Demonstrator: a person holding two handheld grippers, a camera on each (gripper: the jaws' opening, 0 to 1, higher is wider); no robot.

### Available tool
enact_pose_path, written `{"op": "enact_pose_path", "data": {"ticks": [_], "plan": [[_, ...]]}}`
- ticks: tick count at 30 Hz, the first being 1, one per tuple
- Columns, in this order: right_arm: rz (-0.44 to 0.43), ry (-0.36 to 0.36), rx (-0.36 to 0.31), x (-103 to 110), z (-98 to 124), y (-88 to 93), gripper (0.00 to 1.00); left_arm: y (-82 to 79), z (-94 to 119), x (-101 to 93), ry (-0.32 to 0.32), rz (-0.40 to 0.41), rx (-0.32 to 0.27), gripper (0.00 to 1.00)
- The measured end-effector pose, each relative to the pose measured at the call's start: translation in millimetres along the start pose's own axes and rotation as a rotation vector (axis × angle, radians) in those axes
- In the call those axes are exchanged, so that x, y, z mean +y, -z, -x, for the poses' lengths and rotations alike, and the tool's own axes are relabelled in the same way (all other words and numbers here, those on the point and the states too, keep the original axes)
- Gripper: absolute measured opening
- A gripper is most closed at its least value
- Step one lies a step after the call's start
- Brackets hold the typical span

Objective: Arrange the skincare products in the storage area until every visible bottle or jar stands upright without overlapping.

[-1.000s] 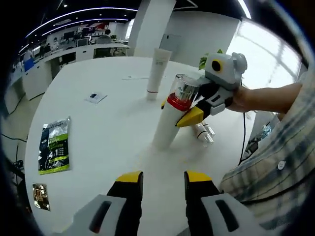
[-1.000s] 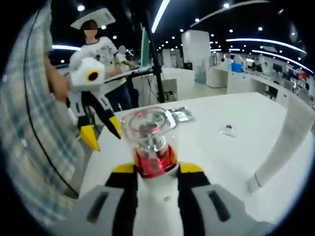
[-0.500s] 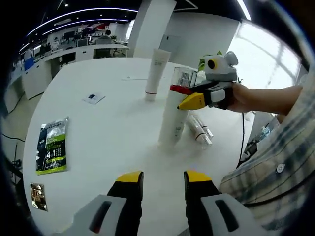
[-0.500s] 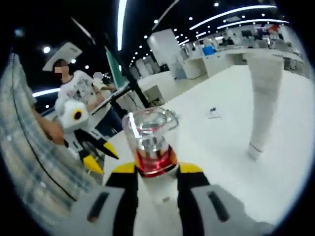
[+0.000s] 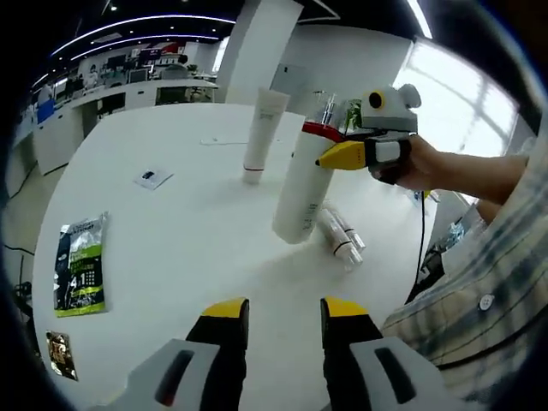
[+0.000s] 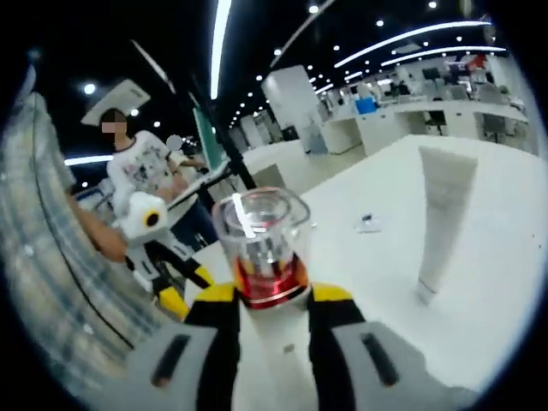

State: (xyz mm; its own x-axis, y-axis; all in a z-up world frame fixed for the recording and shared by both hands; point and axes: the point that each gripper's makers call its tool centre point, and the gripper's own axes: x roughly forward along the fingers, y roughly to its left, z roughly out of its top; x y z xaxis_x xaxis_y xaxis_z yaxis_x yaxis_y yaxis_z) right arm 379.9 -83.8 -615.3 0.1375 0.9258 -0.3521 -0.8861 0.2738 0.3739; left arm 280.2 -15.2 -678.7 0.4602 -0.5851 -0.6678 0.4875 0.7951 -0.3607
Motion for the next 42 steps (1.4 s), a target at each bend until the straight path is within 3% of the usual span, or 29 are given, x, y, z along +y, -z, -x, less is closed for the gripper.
{"op": "enact_pose_path", "data": {"ticks": [4,11,18,25,34,42], "plan": [[0.153,-0.005,0.043,6,-2,3.7,0.27,-0.8,-2,0.1,0.002,0.000,-0.001,0.34],[0.293,-0.015,0.157,21,-14,30.2,0.27,0.0,-6,-2.0,0.012,-0.004,0.007,0.34],[0.308,-0.016,0.156,29,-24,41.9,0.27,-4.7,-7,-1.1,0.017,-0.006,0.001,0.34],[0.340,-0.060,0.158,34,-31,46.7,0.27,-24.4,-1,-4.0,0.053,-0.046,-0.064,0.36],[0.387,-0.075,0.184,29,-35,58.0,0.27,-20.7,1,2.1,0.033,-0.050,-0.050,0.36],[0.391,-0.078,0.151,30,-35,58.0,0.27,-18.5,4,6.7,0.018,-0.044,-0.046,0.36]]}}
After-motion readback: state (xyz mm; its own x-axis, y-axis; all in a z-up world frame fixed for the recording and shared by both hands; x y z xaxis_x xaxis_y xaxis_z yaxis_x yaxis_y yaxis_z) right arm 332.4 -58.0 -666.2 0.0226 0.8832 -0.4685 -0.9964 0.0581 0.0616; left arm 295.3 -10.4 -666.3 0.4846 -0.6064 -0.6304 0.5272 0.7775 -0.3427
